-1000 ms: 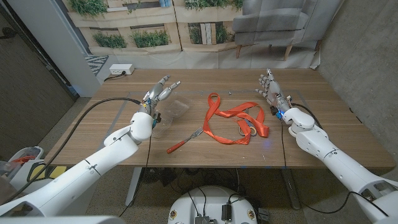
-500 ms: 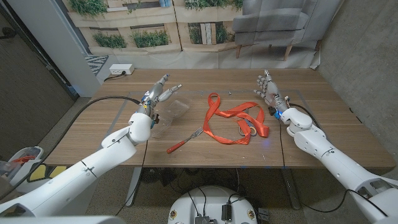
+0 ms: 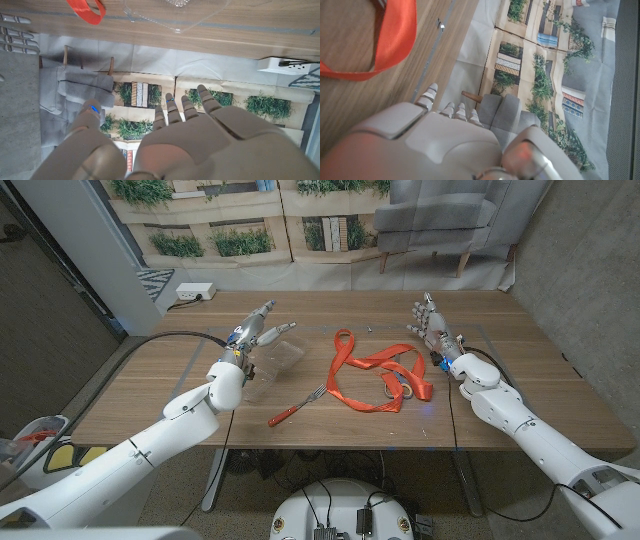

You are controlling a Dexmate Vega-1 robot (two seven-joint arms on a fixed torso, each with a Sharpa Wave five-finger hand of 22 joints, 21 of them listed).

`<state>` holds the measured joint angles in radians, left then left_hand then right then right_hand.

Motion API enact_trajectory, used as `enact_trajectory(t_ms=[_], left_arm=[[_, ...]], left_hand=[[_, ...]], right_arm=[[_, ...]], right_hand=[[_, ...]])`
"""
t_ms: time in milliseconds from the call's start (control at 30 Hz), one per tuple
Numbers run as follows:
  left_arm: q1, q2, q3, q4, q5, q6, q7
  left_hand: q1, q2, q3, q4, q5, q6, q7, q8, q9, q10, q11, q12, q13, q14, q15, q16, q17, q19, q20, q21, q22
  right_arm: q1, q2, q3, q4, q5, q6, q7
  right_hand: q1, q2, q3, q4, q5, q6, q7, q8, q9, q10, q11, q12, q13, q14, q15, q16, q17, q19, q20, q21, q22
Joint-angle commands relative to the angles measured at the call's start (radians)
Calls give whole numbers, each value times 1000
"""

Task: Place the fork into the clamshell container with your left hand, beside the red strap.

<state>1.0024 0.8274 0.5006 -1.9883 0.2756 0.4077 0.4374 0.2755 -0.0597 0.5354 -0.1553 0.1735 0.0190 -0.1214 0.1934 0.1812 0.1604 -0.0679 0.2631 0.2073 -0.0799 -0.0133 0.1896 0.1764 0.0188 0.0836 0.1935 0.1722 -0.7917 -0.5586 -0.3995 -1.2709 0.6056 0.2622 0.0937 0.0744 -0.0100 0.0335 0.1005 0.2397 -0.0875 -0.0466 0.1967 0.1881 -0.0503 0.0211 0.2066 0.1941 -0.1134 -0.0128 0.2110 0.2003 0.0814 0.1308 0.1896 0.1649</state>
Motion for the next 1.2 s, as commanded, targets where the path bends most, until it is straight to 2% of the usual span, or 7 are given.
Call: enact_trajectory(t_ms=[33,100,200,333,700,1033,1200], left_arm=[[8,13,30,-51,115,102,-5],[9,19,32,-59,122,111,-17],[11,25,34,-68,131,121,-32],[11,28,40,-79,150,139,-44],[14,40,46,-94,167,150,-81],[0,67,65,-115,210,176,-142],[6,61,72,-126,233,207,-144]], left_hand=[[3,-21,-2,-8,2,15,-3,13,3,28,-7,10,4,5,-9,1,3,2,-6,1,2],[12,-20,0,-10,4,16,-4,13,3,35,-14,11,4,11,-11,4,3,5,-8,1,2],[74,2,21,-19,8,38,0,21,3,53,-17,11,3,28,-26,7,1,32,-54,7,0],[96,10,27,-20,7,48,-1,24,3,65,-22,13,3,36,-33,8,1,38,-58,6,0],[142,11,31,-19,3,93,-5,33,3,137,-8,30,2,52,-28,9,0,35,-42,-1,-1],[169,6,31,-20,3,109,-14,34,4,136,-26,21,2,64,-14,11,0,32,-18,-3,0],[228,14,40,-23,2,120,-22,33,4,191,-64,35,8,106,-10,22,2,43,-3,0,1]], right_arm=[[-8,-11,-1,-23,-16,0,-15],[-10,-12,1,-29,-14,-3,-19],[-18,-11,1,-41,-36,10,-49],[-21,-24,-4,-59,-60,7,-64],[-27,-30,-2,-66,-63,-2,-71],[-31,-32,-1,-71,-62,-9,-75],[-28,-29,-5,-67,-64,-10,-73]], right_hand=[[3,6,-3,-4,-6,5,-4,2,2,8,-2,1,2,2,-1,0,1,7,0,4,5],[3,7,-3,-4,-6,6,-5,2,2,8,-4,1,2,2,-2,0,1,7,0,4,5],[3,7,-4,-4,-6,6,-4,2,2,8,-3,1,2,2,-2,0,1,7,0,4,5],[4,8,-4,-5,-6,14,-7,5,2,20,-8,5,2,13,-5,3,1,14,-2,5,5],[6,10,-4,-6,-7,17,-8,6,2,22,-7,4,2,14,-6,3,1,16,-3,5,5],[7,11,-4,-7,-7,18,-8,5,2,22,-8,3,2,14,-7,2,1,16,-3,4,5],[7,12,-4,-7,-7,17,-8,5,2,23,-8,3,2,15,-7,2,1,16,-3,4,5]])
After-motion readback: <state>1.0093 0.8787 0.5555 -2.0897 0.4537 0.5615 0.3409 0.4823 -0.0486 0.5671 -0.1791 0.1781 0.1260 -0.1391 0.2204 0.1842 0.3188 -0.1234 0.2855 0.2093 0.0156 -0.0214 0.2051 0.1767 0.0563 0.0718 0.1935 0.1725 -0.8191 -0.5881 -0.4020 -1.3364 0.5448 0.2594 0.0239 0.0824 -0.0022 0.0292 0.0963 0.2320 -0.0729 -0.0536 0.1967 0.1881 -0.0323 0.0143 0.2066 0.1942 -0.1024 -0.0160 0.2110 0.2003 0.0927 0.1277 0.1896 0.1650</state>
